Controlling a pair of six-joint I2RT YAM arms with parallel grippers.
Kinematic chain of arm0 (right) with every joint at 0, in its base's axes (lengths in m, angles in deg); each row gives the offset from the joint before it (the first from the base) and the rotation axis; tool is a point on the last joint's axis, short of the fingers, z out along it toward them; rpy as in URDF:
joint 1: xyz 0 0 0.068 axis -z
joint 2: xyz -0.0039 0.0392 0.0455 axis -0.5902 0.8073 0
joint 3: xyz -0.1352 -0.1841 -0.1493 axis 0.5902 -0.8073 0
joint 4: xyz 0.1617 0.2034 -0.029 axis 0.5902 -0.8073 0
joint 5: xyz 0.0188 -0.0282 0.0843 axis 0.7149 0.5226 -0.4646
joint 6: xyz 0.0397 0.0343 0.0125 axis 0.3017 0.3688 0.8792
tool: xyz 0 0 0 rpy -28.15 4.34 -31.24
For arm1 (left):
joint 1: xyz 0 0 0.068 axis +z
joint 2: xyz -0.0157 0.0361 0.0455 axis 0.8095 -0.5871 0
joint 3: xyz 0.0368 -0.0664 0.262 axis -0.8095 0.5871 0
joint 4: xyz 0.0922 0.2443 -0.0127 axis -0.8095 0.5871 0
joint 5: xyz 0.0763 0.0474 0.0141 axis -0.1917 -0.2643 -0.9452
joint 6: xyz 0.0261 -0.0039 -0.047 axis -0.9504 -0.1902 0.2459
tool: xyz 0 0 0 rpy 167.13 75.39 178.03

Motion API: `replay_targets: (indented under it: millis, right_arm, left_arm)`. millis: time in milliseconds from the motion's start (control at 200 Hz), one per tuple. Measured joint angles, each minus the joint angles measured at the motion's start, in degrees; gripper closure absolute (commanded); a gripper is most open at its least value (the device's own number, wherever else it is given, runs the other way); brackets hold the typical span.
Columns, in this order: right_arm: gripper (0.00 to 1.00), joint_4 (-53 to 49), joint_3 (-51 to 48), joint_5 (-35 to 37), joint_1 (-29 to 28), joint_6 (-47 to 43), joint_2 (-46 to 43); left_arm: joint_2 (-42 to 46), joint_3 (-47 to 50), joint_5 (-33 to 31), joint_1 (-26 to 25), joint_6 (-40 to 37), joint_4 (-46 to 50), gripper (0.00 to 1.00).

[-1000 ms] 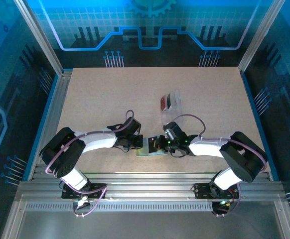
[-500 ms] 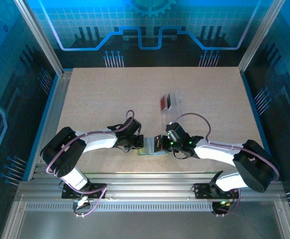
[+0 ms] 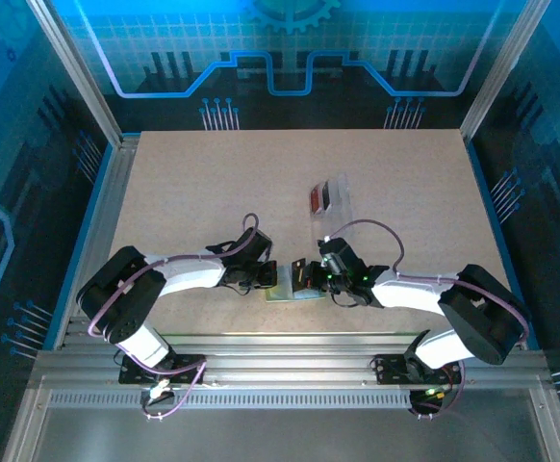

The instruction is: Put the credit cards into the card holder

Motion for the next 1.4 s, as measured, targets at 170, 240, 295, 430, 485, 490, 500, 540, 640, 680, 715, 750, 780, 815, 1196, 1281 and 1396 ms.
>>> replay_targets:
  millis: [170, 240, 295, 430, 485, 490, 500, 540, 640, 680, 715, 750, 780, 815, 1196, 1281, 1396]
  right_arm:
    - [1.0, 3.8, -0.8, -1.0, 0.7, 0.7, 1.1]
    - [1.0, 4.3, -1.0, -1.3, 0.7, 0.8, 1.1]
    - [1.0, 4.5, -1.0, -1.3, 0.7, 0.8, 1.1]
    - [1.0, 5.5, -1.0, -1.4, 0.7, 0.9, 1.6]
    - [1.0, 6.0, -1.0, -1.4, 0.7, 1.0, 2.2]
    - [1.0, 6.1, -1.0, -1.4, 0.7, 1.0, 2.2]
    - [1.0, 6.2, -1.0, -1.5, 0.7, 1.1, 2.4]
    - [1.0, 6.7, -1.0, -1.6, 0.7, 1.3, 2.9]
    - [1.0, 8.3, -1.0, -2.0, 0.8, 2.0, 4.3]
    - [1.0, 9.1, -1.1, -2.3, 0.9, 2.3, 4.8]
    - [1.0, 9.7, -1.2, -2.6, 1.0, 2.6, 5.1]
    - [1.0, 10.4, -1.4, -2.8, 1.1, 3.1, 5.4]
    - [1.0, 11.0, -1.6, -3.0, 1.3, 3.5, 5.5]
    - [1.0, 11.7, -1.9, -3.1, 1.3, 3.9, 5.6]
    - [1.0, 19.5, -5.9, -4.2, 2.0, 9.0, 6.7]
    - [1.0, 20.7, -6.5, -4.2, 2.0, 9.8, 7.0]
    - [1.0, 22.4, -7.3, -3.9, 1.8, 10.8, 7.1]
  left_arm:
    - [0.1, 0.2, 0.0, 0.0, 0.0, -0.2, 1.0]
    - [0.2, 0.2, 0.0, 0.0, 0.0, -0.2, 1.0]
    - [0.2, 0.3, 0.1, 0.1, 0.0, -0.3, 1.0]
    - [0.3, 0.5, 0.1, 0.1, 0.0, -0.8, 1.0]
    - [0.3, 0.5, 0.1, 0.1, 0.1, -0.8, 1.0]
    - [0.3, 0.5, 0.1, 0.1, 0.1, -0.8, 1.0]
    - [0.3, 0.5, 0.1, 0.1, 0.1, -0.8, 1.0]
    - [0.3, 0.6, 0.1, 0.1, 0.1, -0.9, 1.0]
    - [0.3, 0.6, 0.1, 0.1, 0.1, -0.9, 1.0]
    - [0.3, 0.6, 0.1, 0.1, 0.1, -0.9, 1.0]
    - [0.3, 0.6, 0.1, 0.1, 0.1, -0.9, 1.0]
    - [0.3, 0.7, 0.1, 0.1, 0.1, -1.0, 1.0]
    - [0.2, 0.8, 0.1, 0.1, 0.1, -1.2, 1.0]
    - [0.3, 1.0, 0.1, 0.1, 0.1, -1.5, 1.0]
    - [0.2, 1.5, 0.3, 0.2, 0.1, -2.4, 1.0]
    - [0.2, 1.7, 0.4, 0.3, 0.1, -2.7, 1.0]
    - [0.2, 1.7, 0.4, 0.3, 0.1, -2.8, 1.0]
